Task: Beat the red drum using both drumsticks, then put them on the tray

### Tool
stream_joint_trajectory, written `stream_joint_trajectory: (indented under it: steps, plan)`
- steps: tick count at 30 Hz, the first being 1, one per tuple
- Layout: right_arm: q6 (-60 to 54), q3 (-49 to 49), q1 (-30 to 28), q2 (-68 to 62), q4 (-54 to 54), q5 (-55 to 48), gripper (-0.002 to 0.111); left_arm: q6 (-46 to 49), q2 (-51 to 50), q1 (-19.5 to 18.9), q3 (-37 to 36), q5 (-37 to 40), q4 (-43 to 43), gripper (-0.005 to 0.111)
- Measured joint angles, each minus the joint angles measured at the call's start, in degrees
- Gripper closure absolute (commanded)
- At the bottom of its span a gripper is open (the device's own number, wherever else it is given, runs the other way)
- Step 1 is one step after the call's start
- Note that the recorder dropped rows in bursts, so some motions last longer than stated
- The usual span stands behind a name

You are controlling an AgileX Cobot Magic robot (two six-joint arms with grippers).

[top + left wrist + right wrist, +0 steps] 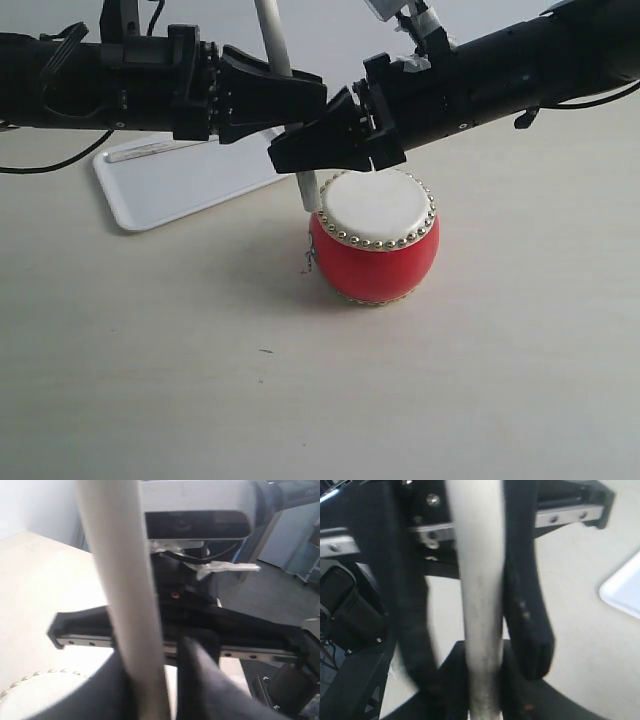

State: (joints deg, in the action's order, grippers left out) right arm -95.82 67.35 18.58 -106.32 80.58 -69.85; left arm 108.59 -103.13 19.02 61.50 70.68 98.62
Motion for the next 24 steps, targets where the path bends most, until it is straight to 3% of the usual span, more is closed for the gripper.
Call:
stream_joint_trajectory:
  steps: [12,24]
  plan:
    - [-0.4,0.0,0.0,0.0,-0.13,0.16,0.107,-0.48,0.0,-0.09,0.0,-0.79,0.51,0.107]
    - [-0.4,0.09,0.0,0.0,-0.13,0.16,0.083,-0.48,0.0,-0.09,0.0,-0.79,0.51,0.107]
